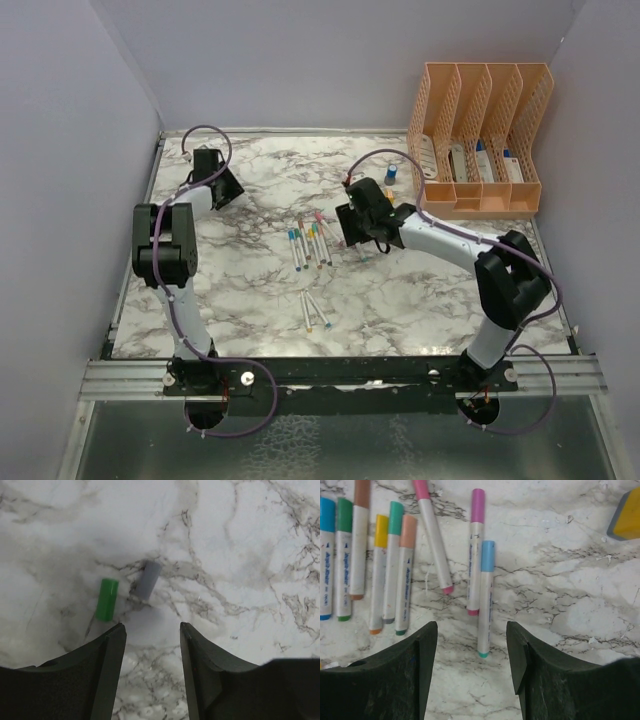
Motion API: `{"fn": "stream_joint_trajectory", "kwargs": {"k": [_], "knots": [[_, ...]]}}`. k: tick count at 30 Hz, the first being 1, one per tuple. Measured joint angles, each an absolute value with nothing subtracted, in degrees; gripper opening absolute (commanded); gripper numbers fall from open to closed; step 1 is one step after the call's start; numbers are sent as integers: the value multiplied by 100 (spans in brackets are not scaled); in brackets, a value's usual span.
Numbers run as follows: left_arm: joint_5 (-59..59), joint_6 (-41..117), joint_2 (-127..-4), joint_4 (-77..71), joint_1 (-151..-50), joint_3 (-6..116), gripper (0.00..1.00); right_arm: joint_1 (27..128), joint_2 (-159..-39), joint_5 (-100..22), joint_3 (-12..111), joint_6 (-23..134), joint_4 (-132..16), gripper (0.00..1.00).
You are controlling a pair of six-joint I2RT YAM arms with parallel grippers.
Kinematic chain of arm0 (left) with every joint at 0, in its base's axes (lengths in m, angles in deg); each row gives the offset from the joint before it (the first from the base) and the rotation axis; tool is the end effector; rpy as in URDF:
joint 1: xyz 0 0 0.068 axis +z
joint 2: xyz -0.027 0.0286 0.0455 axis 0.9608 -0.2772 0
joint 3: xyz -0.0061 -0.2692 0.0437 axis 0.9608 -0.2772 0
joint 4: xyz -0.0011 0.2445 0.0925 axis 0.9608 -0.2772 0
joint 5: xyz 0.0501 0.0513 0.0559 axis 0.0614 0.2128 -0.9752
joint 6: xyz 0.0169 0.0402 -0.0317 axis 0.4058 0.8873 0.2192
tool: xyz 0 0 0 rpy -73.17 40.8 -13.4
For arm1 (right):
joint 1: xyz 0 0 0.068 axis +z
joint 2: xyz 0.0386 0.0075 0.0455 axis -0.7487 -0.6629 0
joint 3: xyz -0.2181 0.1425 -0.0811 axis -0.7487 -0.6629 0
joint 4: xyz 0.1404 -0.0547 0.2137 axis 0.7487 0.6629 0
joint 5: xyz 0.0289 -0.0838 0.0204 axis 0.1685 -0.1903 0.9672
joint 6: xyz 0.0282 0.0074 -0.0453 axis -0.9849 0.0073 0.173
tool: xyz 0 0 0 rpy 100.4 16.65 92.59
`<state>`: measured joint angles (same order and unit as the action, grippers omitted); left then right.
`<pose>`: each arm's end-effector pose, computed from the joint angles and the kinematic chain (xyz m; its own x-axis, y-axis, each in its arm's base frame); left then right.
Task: Open the pen caps
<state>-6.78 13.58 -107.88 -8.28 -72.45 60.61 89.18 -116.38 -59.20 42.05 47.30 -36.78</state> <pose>0.4490 0.0105 0.1639 -0.5436 -0.6051 -0.5817 -0.4063 0.7961 -0.4485 0.2835 0.2340 0.2173 -0.7184 -0.2865 -0.6339 -0.3682 0.9297 -0.0029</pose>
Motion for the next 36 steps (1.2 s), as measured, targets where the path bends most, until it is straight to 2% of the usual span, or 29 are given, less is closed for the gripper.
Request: {"fn": "stream_joint_trajectory", "kwargs": {"k": [7, 14, 19, 27, 29, 36], "knots": [[-457, 1168, -8865, -793, -7239, 4741, 63, 8501, -12353, -5773, 4616, 4933, -3755, 57], [113, 897, -7075, -138, -7265, 3737, 66, 8505, -12792, -5623, 4872, 5093, -3661, 57], [365, 750, -6603, -37, -7282, 3099, 66, 8514, -12709, -5467, 4701, 5112, -3639, 57], [520, 641, -6513, 28, -7298, 2944, 66, 8516, -12453, -5218, 4085, 5088, -3650, 56], [542, 608, -6513, 109, -7320, 2916, 66, 8516, -12370, -5207, 3962, 5090, -3665, 52], [577, 503, -6513, 225, -7418, 2809, 66, 8514, -12320, -5209, 3853, 5071, -3770, 30]]}}
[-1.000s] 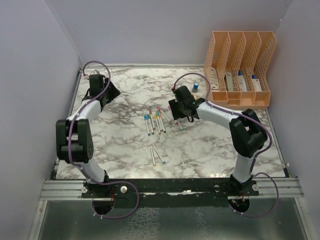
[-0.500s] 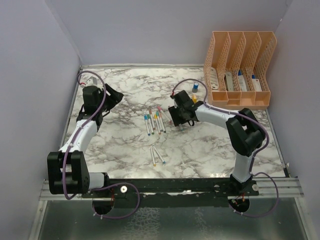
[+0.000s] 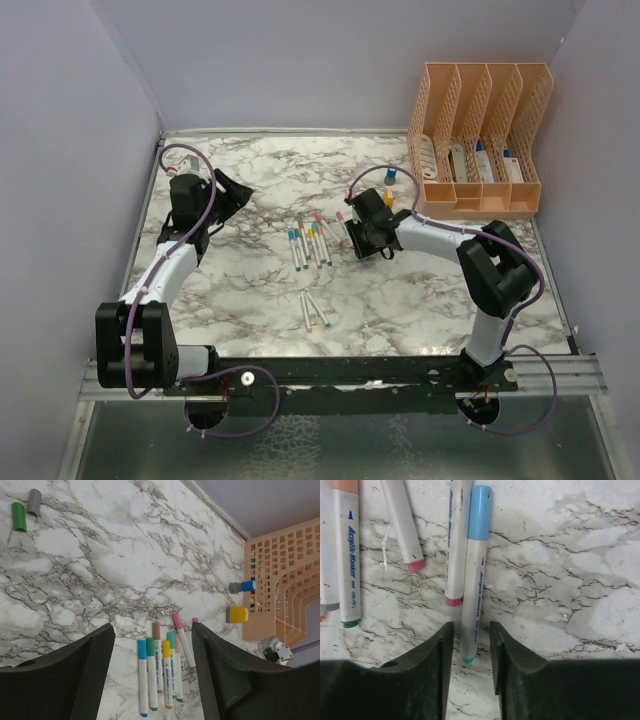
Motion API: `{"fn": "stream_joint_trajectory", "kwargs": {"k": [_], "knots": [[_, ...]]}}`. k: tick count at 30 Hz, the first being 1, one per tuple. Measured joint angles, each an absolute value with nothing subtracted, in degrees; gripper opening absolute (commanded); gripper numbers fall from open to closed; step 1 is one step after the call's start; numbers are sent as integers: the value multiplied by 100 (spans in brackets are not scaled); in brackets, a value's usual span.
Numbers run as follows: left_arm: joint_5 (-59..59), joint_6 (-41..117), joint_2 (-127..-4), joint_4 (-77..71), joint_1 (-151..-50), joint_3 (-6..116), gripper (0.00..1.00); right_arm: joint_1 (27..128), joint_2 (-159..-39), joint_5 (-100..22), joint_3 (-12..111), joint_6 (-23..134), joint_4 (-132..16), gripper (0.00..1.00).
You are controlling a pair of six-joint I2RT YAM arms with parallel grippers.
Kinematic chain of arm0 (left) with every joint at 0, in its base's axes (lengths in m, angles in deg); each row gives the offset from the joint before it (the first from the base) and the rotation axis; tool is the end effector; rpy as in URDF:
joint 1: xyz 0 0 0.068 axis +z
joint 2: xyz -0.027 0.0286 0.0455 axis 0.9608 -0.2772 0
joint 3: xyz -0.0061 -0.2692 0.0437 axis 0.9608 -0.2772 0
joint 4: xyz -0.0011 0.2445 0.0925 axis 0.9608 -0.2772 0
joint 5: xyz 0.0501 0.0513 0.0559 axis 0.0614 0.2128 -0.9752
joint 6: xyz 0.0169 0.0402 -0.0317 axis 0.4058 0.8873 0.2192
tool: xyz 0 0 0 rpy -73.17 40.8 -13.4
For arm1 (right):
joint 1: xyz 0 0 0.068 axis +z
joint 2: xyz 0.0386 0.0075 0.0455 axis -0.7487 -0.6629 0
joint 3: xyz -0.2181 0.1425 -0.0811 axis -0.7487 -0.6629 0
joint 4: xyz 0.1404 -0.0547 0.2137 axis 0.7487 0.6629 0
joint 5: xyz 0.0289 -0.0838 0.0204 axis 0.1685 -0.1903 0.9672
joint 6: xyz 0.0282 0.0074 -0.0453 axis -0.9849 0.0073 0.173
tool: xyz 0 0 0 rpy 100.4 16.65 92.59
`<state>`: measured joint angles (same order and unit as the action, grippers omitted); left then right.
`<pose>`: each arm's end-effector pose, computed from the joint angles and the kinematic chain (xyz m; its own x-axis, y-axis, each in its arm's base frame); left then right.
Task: Open the pen caps
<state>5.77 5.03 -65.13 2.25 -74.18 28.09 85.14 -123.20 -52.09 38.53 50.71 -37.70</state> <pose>0.2937 -0.0100 0.2600 -0.4276 -0.6815 -0.5939 -0.1009 0.6888 -0.7179 0.2962 0.2165 0.1582 -0.8039 -0.3512 -0.4799 -0.4100 0.9119 0.0194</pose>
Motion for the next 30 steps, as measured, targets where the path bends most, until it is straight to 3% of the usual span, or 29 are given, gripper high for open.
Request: {"fn": "stream_joint_trajectory", "kwargs": {"k": [9, 19, 30], "knots": [[577, 409, -6513, 278, -7628, 2795, 66, 8516, -12320, -5253, 3838, 4935, -3829, 2], [566, 215, -6701, 551, -8450, 2815, 66, 8514, -12150, -5535, 3785, 4815, -3785, 1], [568, -87, -7973, 988, -9656, 3543, 66, 8510, -11360, -5072, 3899, 5119, -3829, 1]]}}
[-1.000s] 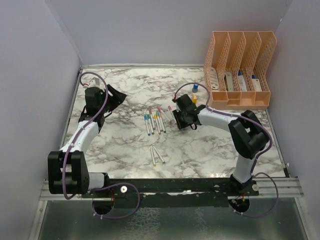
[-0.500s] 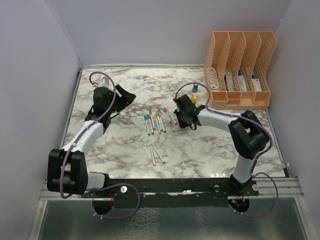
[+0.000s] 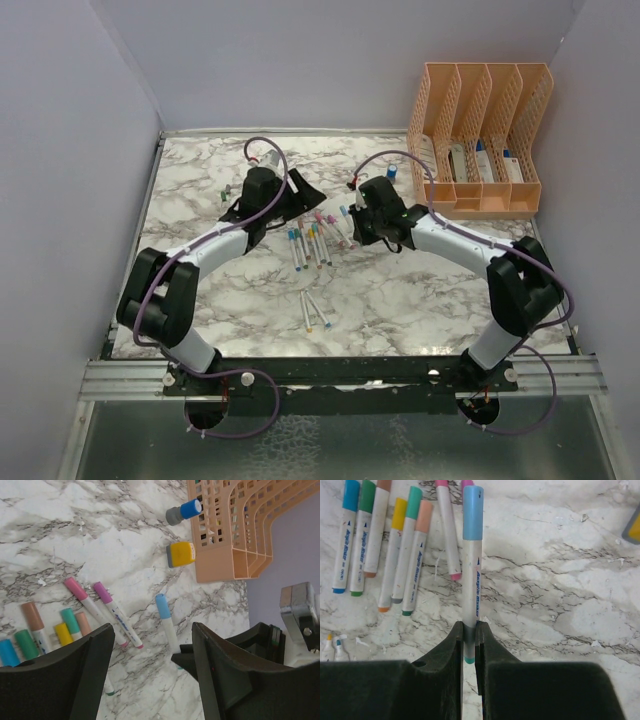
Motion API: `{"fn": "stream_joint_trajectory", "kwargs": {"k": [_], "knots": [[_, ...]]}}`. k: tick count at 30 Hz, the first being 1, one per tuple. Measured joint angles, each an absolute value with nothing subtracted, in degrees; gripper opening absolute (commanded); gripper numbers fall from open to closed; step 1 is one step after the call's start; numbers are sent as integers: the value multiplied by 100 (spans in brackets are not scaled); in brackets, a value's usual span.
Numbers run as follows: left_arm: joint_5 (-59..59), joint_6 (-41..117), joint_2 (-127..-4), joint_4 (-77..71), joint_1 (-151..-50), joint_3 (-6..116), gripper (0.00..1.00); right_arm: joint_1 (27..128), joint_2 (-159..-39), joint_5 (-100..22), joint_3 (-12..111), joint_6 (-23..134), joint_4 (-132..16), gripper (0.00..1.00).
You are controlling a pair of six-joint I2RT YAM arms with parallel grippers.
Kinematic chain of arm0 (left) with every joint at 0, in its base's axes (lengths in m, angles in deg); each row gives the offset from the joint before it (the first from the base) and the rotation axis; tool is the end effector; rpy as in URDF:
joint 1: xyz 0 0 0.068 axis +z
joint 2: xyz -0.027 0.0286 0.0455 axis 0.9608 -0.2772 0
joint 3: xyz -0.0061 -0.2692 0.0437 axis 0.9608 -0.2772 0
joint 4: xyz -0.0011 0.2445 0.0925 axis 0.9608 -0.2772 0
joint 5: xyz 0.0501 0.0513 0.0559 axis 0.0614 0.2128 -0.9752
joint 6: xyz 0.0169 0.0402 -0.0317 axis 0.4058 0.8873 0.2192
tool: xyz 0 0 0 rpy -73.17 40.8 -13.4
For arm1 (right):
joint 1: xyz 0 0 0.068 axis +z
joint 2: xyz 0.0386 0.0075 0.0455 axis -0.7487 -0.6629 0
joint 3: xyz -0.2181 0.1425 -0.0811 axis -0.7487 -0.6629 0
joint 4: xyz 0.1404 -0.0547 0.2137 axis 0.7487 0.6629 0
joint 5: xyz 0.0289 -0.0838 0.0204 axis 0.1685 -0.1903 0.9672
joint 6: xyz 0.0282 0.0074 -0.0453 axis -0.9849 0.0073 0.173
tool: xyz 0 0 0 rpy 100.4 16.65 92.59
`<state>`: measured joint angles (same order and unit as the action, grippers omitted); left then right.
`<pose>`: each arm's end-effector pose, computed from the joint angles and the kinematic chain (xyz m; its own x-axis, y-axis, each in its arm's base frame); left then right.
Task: Open the pen caps
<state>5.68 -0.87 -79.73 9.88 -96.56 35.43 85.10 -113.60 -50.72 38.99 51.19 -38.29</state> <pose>0.3197 -0.1427 0.2398 -0.6648 -0.5363 -0.5200 0.1047 0.6224 -0.7757 0.2877 0.2110 0.2186 -0.7202 -0.2980 -0.6265 -0.4341 0.8980 0.0718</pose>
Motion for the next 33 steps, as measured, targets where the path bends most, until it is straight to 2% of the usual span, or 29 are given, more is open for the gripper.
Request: {"fn": "stream_joint_trajectory", "kwargs": {"k": [15, 27, 33], "knots": [[714, -133, -8688, 1165, -10036, 4067, 65, 8510, -10982, -4097, 3838, 5084, -4111, 1], [721, -237, -8952, 1261, -10211, 4122, 45, 8516, -10893, -3752, 3809, 5088, -4240, 1], [719, -266, -8952, 1336, -10216, 4122, 41, 8516, -10818, -3679, 3803, 5093, -4268, 1]]}}
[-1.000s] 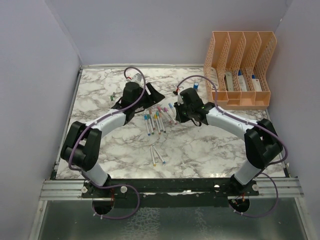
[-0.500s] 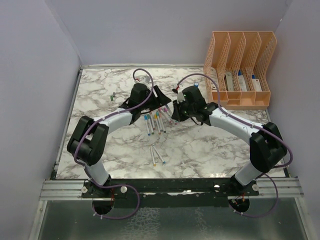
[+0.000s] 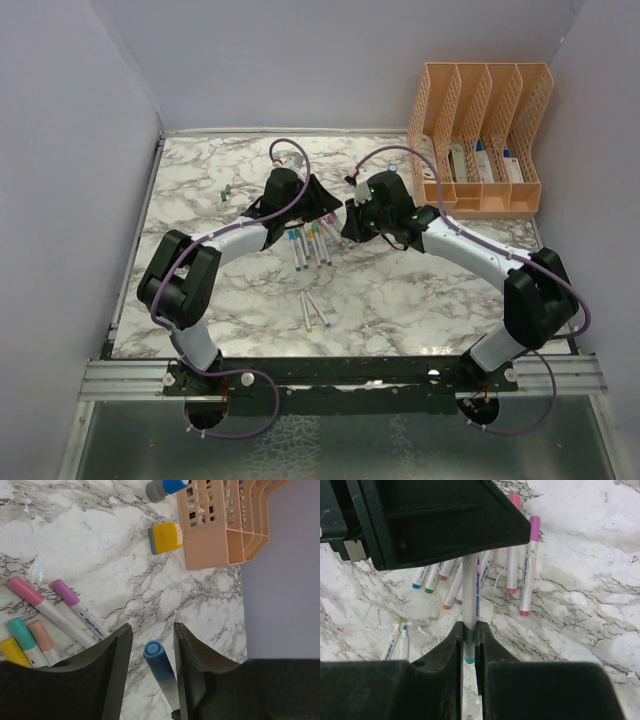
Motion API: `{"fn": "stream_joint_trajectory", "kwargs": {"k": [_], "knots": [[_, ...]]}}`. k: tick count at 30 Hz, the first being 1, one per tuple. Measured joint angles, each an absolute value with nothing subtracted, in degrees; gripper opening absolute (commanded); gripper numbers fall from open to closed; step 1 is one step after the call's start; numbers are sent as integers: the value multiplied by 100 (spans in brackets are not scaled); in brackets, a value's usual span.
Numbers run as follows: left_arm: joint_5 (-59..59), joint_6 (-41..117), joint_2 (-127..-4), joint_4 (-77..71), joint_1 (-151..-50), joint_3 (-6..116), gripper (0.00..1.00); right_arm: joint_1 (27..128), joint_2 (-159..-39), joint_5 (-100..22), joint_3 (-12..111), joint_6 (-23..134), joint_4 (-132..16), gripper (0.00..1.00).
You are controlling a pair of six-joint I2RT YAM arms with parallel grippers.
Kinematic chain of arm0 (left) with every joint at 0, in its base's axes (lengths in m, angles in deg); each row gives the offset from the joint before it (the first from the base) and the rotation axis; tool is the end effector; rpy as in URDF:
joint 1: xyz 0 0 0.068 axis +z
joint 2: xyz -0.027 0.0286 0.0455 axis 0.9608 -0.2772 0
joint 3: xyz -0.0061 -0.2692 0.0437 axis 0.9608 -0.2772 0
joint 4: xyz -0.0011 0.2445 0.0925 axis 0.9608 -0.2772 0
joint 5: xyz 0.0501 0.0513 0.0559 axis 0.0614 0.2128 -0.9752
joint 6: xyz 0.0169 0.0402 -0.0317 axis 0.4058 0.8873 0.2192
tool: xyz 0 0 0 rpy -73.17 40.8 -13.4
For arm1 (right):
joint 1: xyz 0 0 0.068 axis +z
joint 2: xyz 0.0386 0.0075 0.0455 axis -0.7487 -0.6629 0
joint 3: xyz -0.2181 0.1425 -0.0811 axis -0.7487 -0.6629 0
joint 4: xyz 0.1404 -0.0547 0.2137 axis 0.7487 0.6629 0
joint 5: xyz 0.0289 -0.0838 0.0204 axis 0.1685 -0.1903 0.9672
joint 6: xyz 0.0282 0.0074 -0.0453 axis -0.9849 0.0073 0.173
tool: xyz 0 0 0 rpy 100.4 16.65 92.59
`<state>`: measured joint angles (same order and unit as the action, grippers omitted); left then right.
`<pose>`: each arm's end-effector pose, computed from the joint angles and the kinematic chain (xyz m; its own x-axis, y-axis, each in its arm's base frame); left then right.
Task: Open the pen caps
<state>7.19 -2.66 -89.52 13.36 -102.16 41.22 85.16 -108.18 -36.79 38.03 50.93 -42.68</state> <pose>0.3364 -0.1915 0.2198 -0.7367 -0.4720 -0.4843 0.1469 0.5873 -0.7959 0.2758 0.2133 0.2509 -0.6638 -0.2549 -0.7031 -0.5756 0.7744 0.2626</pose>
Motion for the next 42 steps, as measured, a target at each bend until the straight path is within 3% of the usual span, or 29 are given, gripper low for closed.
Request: {"fn": "stream_joint_trajectory", "kwargs": {"k": [6, 9, 13, 17, 18, 22, 24, 30, 39, 42], "knots": [[714, -316, -8952, 1371, -10216, 4122, 37, 8516, -10818, -3618, 3720, 5093, -4266, 1], [714, -345, -8952, 1381, -10216, 4122, 27, 8516, -10816, -3588, 3665, 5093, -4268, 1], [717, -393, -8952, 1388, -10216, 4122, 3, 8516, -10792, -3583, 3621, 5093, -4266, 1], [732, -467, -8952, 1517, -10220, 4122, 0, 8516, -10777, -3585, 3613, 5090, -4266, 2], [732, -476, -8952, 1519, -10231, 4122, 0, 8516, -10768, -3585, 3613, 5090, -4264, 10], [734, -474, -8952, 1587, -10251, 4122, 0, 8516, -10757, -3585, 3613, 5075, -4290, 59], [736, -463, -8952, 1591, -10257, 4122, 0, 8516, -10751, -3575, 3613, 5036, -4321, 65], [734, -454, -8952, 1593, -10430, 4122, 0, 8516, -10757, -3566, 3656, 5033, -4376, 64], [651, -463, -8950, 1596, -10736, 4122, 0, 8516, -10941, -3581, 3829, 4988, -4448, 33], [620, -469, -8941, 1593, -10742, 4118, 0, 8497, -10995, -3612, 3829, 4974, -4459, 35]]}}
